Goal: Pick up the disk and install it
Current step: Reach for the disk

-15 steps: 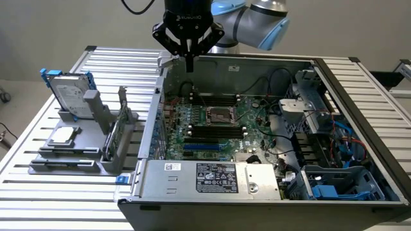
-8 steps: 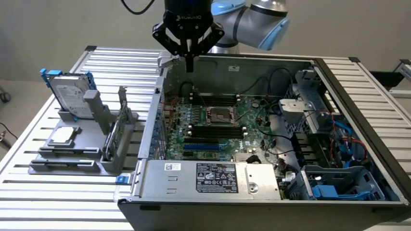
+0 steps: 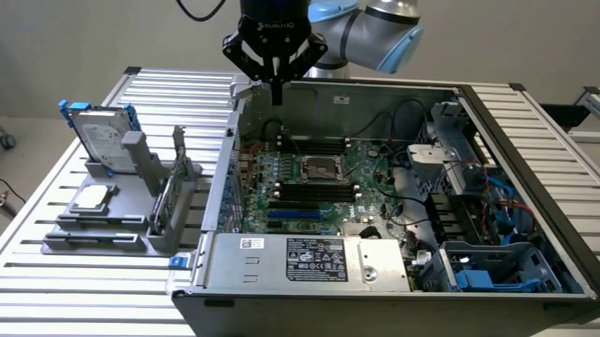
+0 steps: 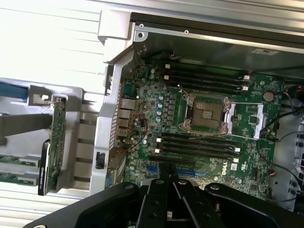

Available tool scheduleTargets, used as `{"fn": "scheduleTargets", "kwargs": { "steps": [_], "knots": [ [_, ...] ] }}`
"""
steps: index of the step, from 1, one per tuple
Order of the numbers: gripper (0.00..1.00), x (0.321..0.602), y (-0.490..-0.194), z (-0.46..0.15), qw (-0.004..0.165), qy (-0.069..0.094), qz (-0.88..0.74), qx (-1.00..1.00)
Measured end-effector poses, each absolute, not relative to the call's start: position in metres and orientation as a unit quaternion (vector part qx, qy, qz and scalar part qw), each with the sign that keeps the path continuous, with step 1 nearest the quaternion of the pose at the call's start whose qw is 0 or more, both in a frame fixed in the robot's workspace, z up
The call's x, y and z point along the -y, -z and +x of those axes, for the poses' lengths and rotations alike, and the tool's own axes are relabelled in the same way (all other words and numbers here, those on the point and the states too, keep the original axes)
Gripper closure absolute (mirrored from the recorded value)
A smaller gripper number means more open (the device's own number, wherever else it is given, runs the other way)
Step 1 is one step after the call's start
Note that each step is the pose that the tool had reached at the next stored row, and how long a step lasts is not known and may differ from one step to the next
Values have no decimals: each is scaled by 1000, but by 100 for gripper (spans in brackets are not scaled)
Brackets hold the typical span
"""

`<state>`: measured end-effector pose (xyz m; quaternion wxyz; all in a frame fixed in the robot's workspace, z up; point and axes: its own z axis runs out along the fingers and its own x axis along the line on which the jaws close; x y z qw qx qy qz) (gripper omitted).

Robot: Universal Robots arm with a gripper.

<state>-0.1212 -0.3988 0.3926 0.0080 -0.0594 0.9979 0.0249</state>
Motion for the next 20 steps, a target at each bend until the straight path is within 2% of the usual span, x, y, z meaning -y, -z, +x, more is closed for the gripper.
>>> {"fn": "scheduleTargets", "kwargs": {
  "steps": [8, 20],
  "knots": [
    [89, 399, -392, -122, 8, -25, -61, -998],
    [89, 392, -392, -176, 3, -25, -61, -998]
  ]
}}
